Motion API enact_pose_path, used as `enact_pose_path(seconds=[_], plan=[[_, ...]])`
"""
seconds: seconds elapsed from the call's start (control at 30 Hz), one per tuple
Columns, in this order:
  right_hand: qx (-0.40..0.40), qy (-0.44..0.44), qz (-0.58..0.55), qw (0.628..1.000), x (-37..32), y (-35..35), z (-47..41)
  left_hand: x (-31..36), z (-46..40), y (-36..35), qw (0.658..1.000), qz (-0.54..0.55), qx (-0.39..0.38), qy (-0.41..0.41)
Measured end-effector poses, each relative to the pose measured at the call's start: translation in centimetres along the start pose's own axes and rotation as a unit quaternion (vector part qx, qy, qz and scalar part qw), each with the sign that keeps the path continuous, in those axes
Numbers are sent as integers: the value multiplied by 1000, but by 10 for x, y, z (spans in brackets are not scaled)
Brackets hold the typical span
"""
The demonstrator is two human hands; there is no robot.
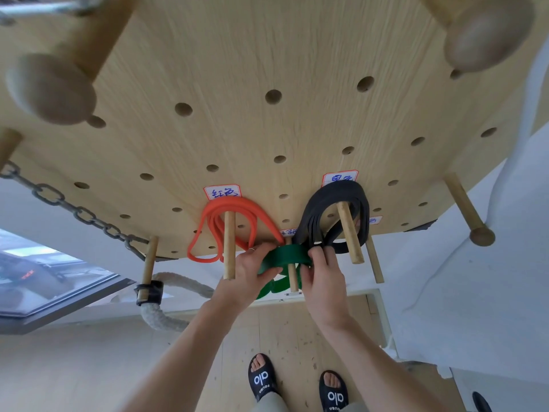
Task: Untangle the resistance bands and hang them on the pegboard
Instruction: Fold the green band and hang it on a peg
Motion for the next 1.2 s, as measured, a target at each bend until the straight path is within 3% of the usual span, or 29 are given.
enact_pose_path(seconds=[0.4,0.73,1.03,1.2], plan=[[-13,26,30,999,6,-4,0,4,-8,-3,998,-42,-35,-12],[-41,-58,43,997,15,-10,7,12,-2,-4,999,-33,-4,-39],[-9,-169,14,986,14,-26,8,13,-2,-7,999,-24,17,-39],[0,-163,9,987,19,-30,5,12,-4,-8,999,-16,2,-44]])
Point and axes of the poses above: each hand's wrist, its own z-axis away from the middle knuckle, its own y-axis out of the back of the hand, x = y × z, the point moved 2 cm from there along -z, towards the middle knuckle, and after that the axes turned 4 degrees about z, right-handed, at the moved point
